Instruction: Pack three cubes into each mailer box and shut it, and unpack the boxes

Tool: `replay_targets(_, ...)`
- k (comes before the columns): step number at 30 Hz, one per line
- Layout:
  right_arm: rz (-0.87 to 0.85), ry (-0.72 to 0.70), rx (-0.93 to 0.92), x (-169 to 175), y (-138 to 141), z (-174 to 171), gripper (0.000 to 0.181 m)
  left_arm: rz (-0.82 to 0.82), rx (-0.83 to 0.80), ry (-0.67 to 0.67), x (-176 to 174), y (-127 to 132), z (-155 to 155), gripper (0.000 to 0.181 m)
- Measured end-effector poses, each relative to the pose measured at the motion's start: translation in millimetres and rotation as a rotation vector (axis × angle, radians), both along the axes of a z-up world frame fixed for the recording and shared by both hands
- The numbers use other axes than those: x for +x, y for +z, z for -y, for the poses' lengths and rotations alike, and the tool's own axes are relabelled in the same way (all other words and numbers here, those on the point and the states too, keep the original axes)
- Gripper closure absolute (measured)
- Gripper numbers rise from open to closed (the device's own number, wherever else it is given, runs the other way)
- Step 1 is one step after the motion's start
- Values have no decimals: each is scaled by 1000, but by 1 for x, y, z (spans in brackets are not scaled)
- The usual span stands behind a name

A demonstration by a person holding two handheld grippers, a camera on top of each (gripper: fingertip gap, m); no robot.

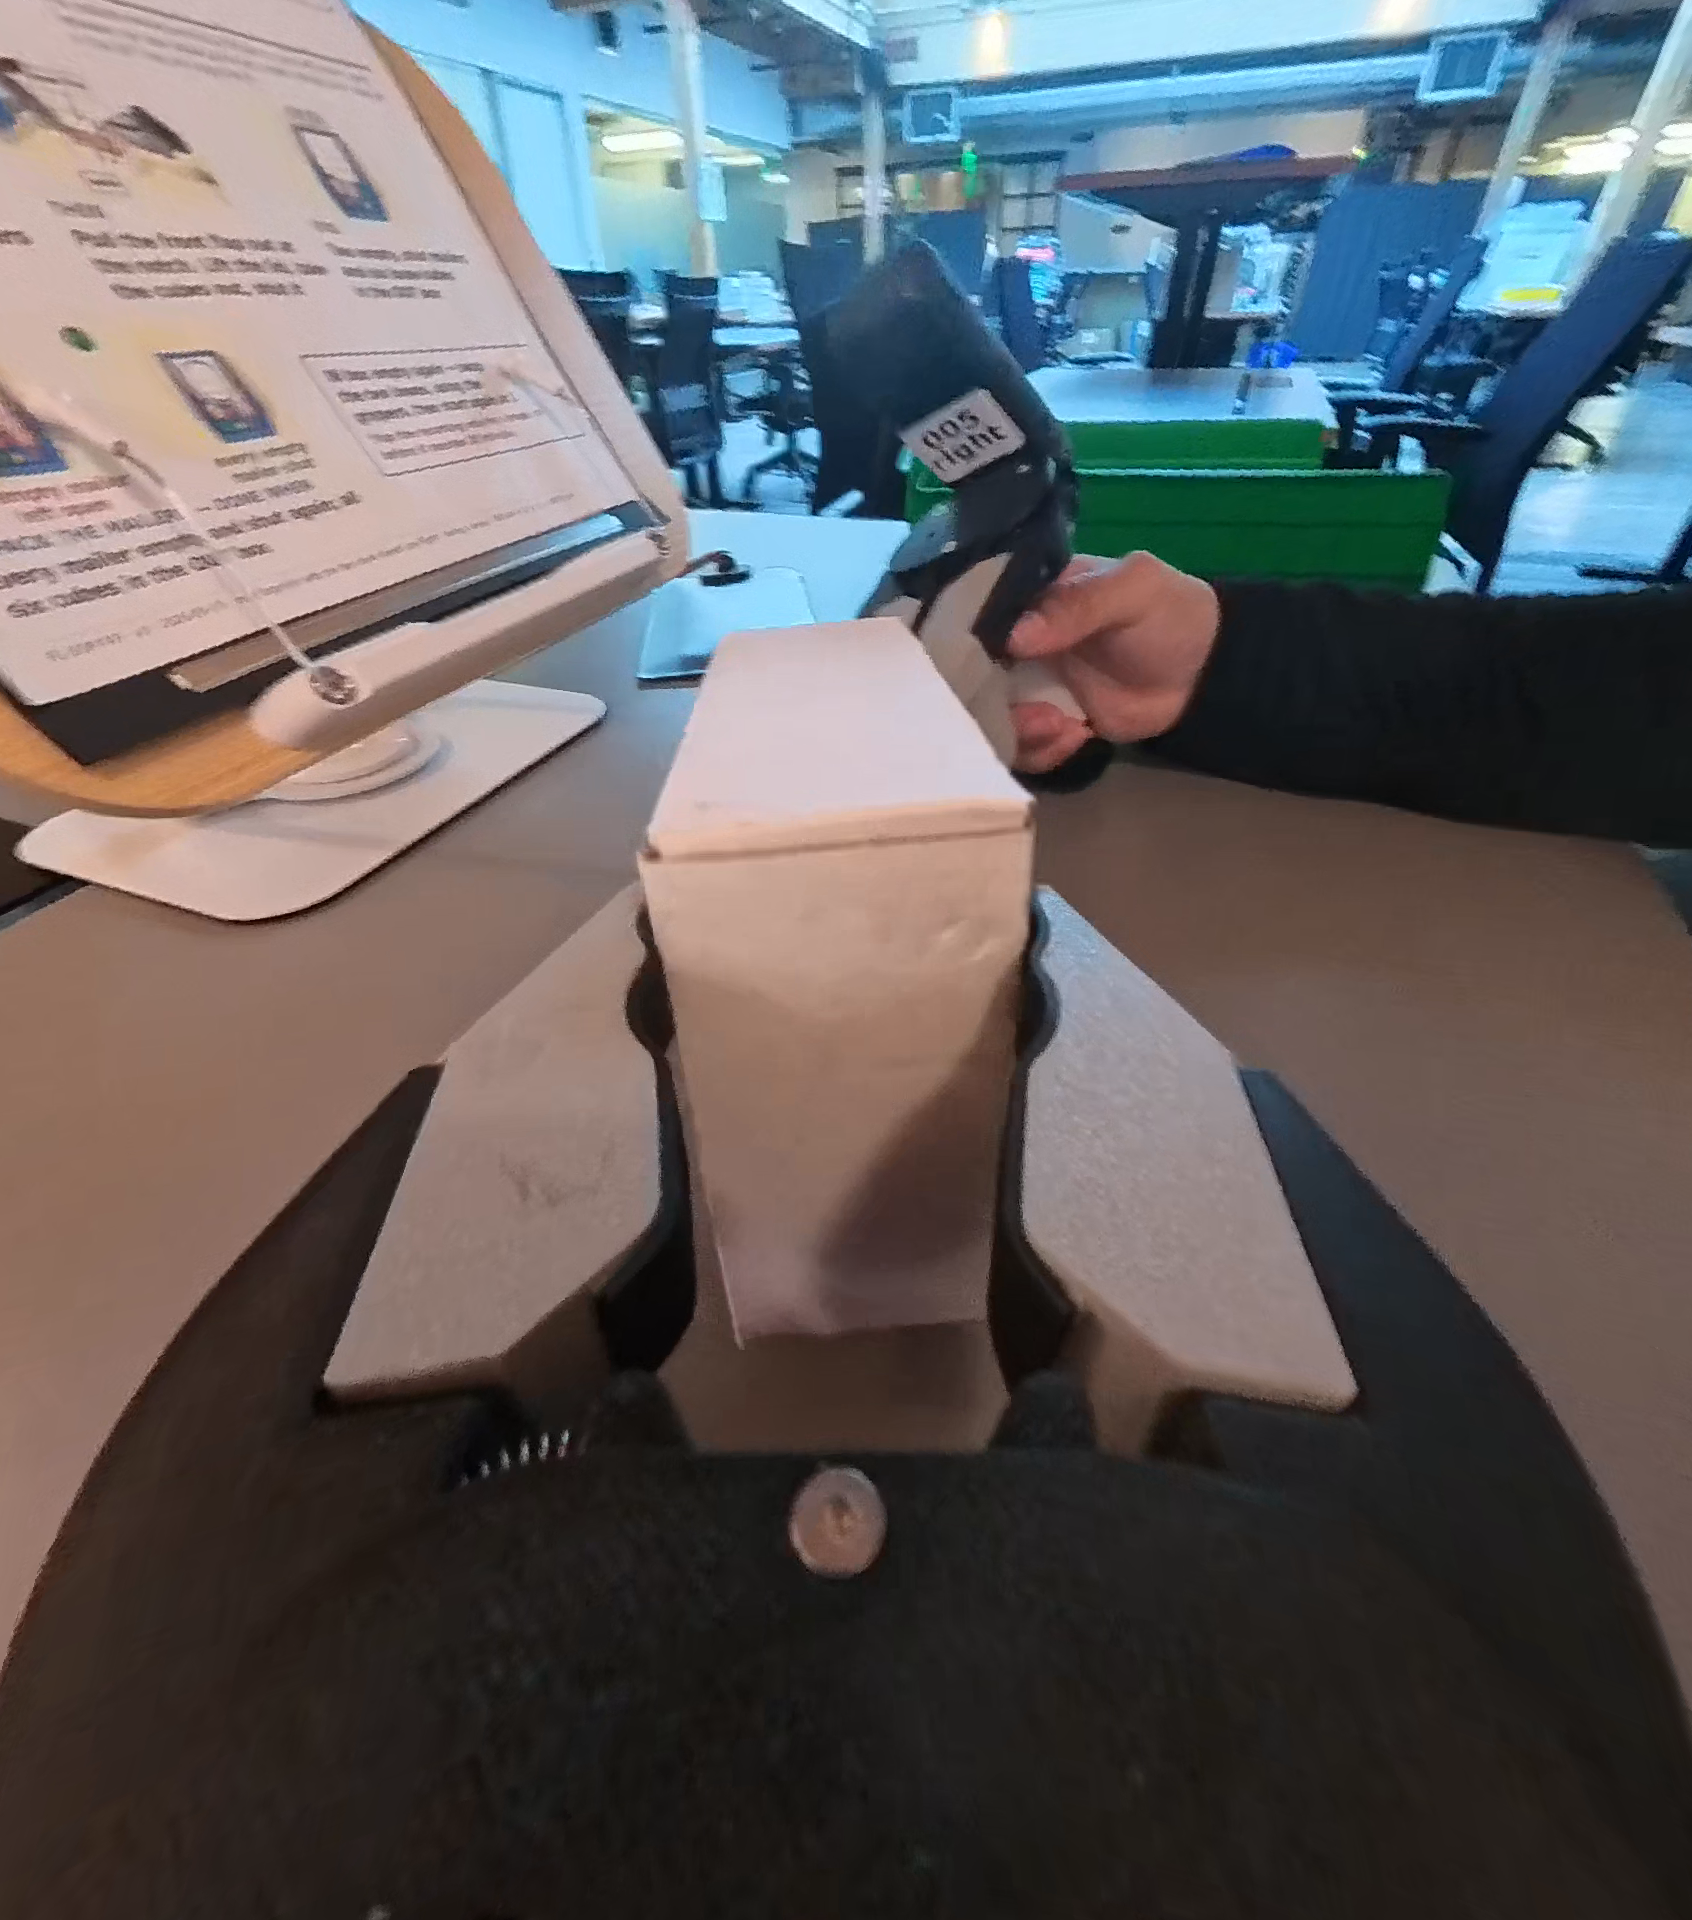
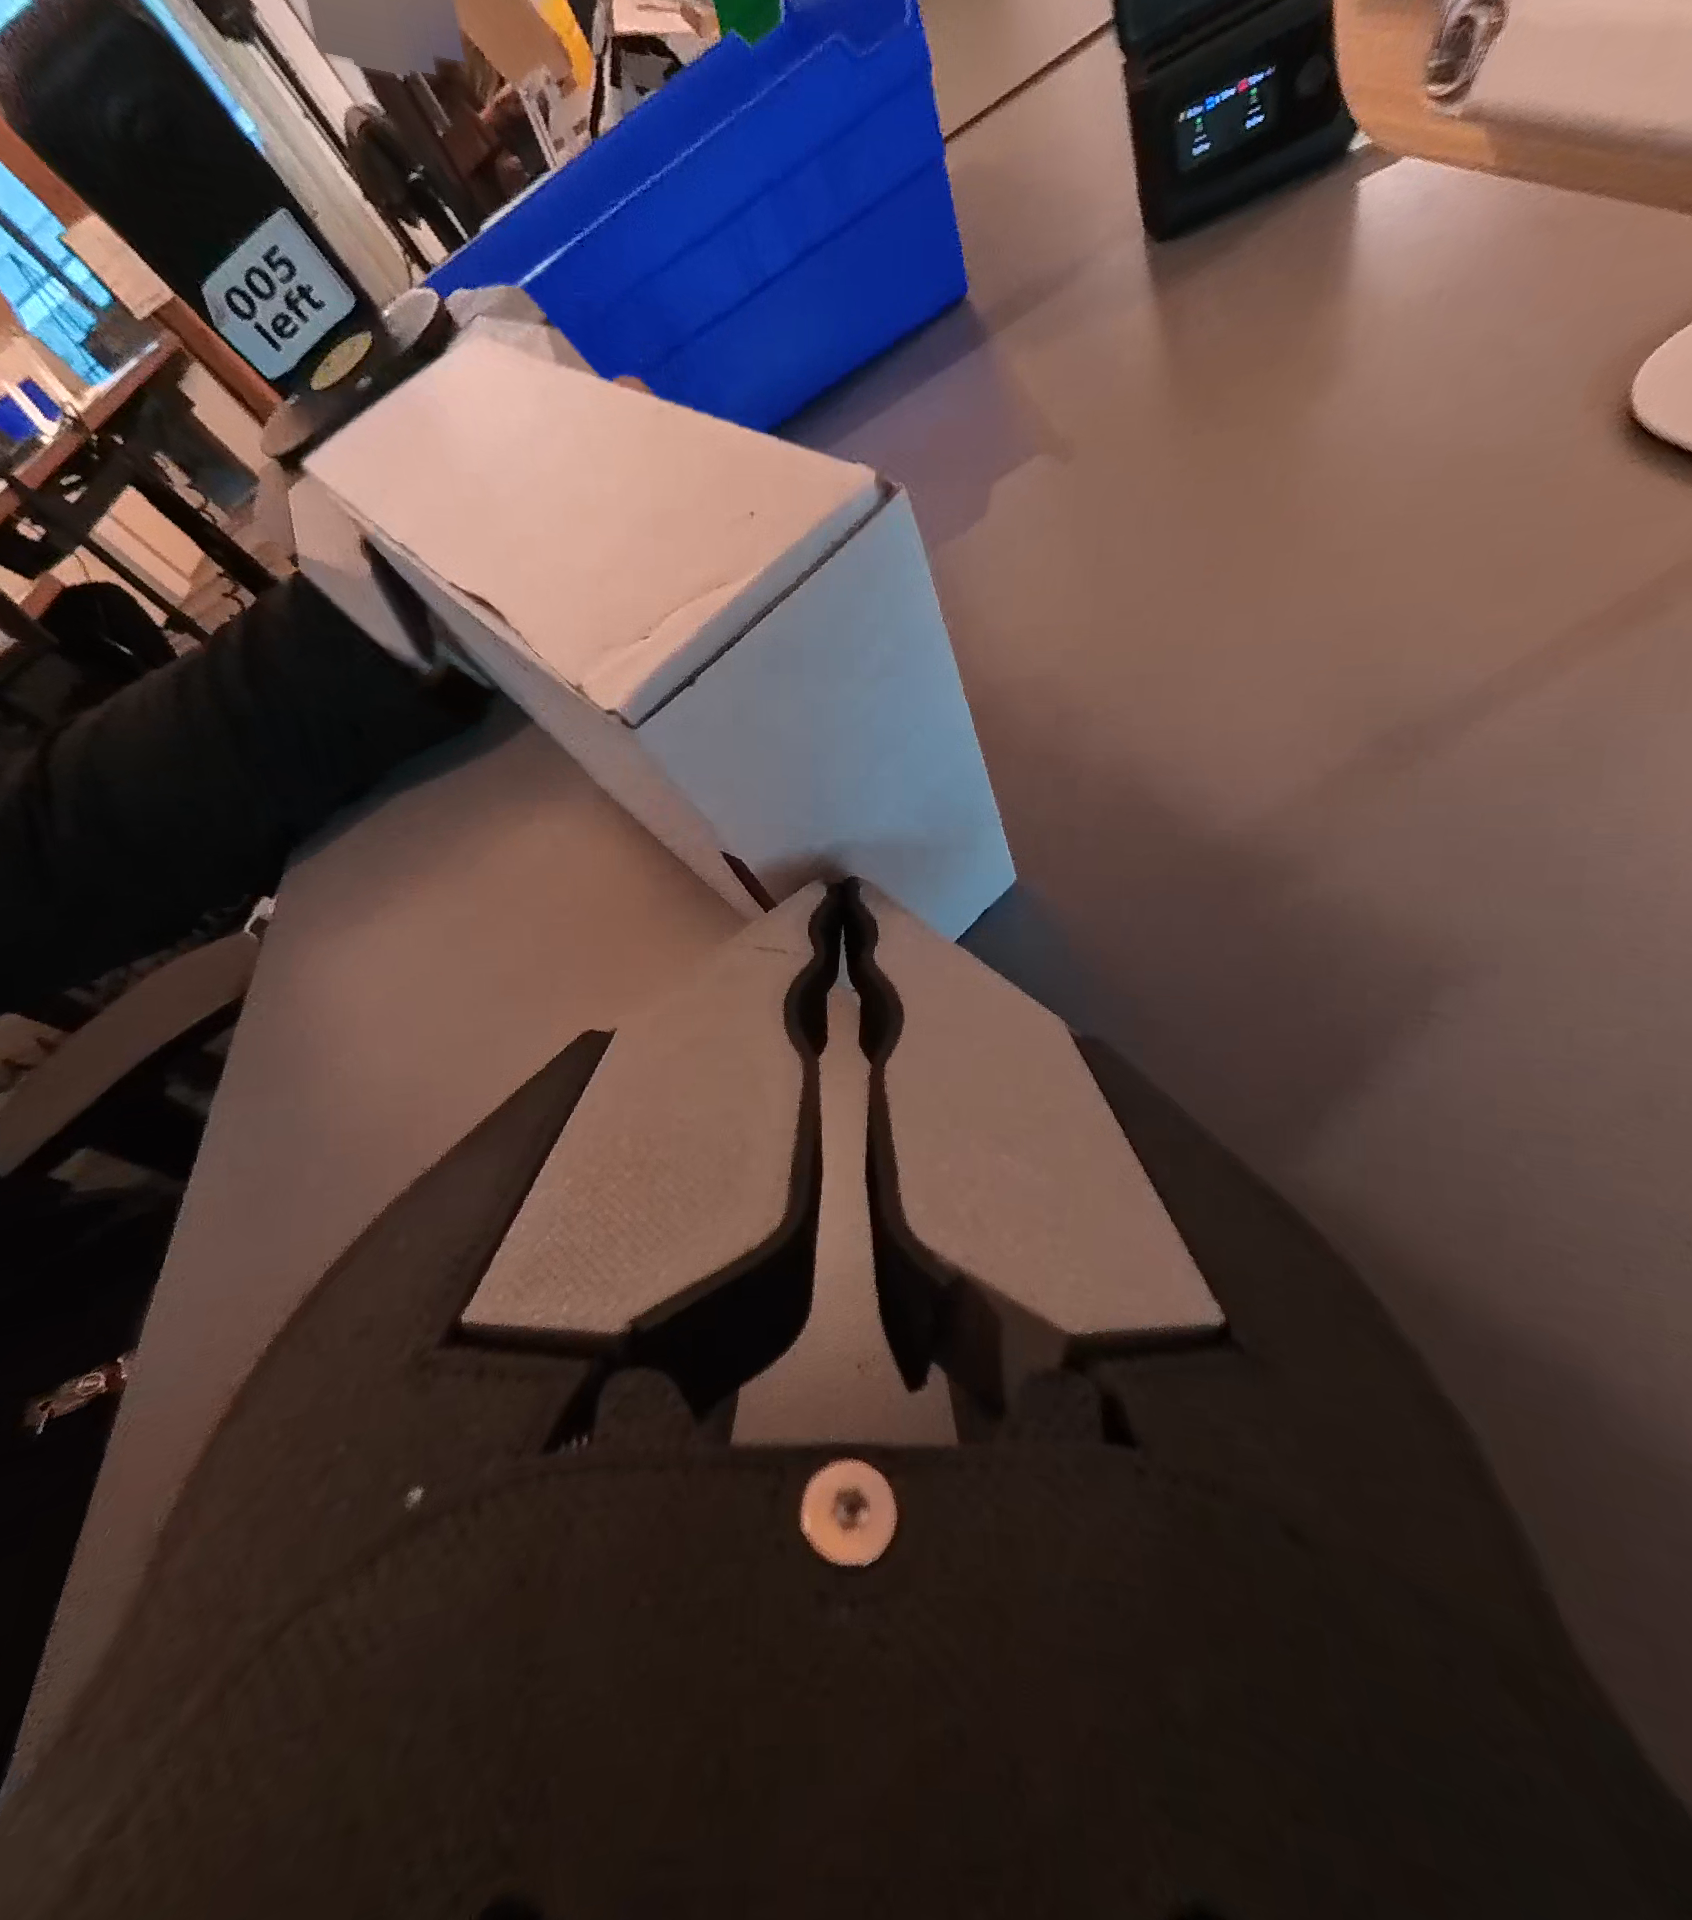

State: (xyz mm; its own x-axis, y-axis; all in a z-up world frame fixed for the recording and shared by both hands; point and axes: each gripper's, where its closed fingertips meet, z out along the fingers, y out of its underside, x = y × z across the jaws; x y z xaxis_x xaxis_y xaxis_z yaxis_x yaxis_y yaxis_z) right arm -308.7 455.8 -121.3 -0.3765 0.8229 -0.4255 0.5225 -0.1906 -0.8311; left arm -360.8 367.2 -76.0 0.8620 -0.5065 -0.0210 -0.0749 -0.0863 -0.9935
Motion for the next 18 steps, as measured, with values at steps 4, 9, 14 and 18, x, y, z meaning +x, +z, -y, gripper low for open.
replay_targets(4, -6, 40, 13, 0, 0, 10, 181, -49, -49, -16, 8, -9, -2, 105)
replay_targets(9, -17, 38, 44, 0, 1, 10, 181, -68, -76, 40, -3, -14, -9, 105)
replay_targets(14, -33, -32, 156, 3, 7, -8, 161, -89, -102, 6, 2, -18, -9, 107)
replay_targets(18, -181, -106, 242, 11, 46, -18, 144, -31, -125, 15, 3, -16, -11, 107)
